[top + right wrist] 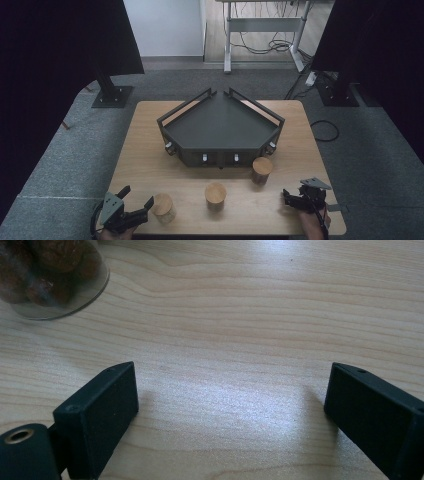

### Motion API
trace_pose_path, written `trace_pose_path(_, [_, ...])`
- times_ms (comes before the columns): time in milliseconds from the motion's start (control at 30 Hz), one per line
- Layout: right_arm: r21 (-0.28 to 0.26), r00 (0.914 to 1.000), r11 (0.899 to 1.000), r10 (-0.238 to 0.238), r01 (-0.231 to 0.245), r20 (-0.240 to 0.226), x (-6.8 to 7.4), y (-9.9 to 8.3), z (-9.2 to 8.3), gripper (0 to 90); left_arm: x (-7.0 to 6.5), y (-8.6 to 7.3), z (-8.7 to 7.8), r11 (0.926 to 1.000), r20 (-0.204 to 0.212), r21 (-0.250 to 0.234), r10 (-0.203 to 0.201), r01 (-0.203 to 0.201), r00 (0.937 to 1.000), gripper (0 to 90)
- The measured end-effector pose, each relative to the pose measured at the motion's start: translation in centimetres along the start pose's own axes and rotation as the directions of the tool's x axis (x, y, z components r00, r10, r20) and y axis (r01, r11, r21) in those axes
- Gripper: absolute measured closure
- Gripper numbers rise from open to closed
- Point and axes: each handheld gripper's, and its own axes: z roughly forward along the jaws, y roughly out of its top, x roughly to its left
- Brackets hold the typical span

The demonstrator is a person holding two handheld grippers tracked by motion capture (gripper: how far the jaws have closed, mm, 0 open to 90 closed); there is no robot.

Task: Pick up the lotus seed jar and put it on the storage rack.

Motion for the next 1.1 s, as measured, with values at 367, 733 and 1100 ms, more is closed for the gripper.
trace_pose_path(367, [0.000,1.0000,1.000,0.000,0.000,0.000,0.0,0.0,0.0,6.4,-0.7,0.0,0.2,0.9999,0.030,0.000,0.016,-0.016,0.9994,5.8])
trace_pose_path(733, [0.000,1.0000,1.000,0.000,0.000,0.000,0.0,0.0,0.0,6.4,-1.3,-0.1,0.5,0.9996,0.060,0.005,0.028,-0.028,0.9978,5.8])
trace_pose_path(1100, [0.000,1.0000,1.000,0.000,0.000,0.000,0.0,0.0,0.0,6.3,-1.8,-0.2,0.9,0.9990,0.090,0.013,0.041,-0.042,0.9951,5.6])
